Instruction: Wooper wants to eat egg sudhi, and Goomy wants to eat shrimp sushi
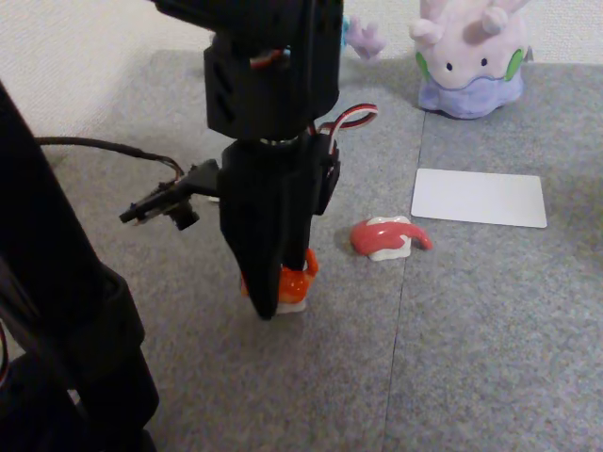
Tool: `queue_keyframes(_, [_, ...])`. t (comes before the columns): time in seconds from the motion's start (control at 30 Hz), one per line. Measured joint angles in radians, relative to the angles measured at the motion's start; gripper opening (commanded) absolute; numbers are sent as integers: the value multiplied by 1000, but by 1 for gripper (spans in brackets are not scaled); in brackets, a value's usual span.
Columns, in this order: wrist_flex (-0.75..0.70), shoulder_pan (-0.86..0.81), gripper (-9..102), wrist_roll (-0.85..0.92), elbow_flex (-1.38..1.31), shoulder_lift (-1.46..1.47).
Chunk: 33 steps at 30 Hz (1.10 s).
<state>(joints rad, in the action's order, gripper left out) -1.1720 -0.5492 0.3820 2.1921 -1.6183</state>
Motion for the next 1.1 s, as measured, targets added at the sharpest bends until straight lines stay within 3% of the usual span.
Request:
queue_keyframes(0.17, [11,-2,20,-8,2,0])
queue_keyframes(0.43, [35,-2,4,-34,0,5])
queue_keyframes(0.8, [29,2,4,-146,-5,-3])
queue_keyframes(0.9, [15,11,4,-227,17,-67])
queue_keyframes(1.1, [11,153,4,-574,17,-291])
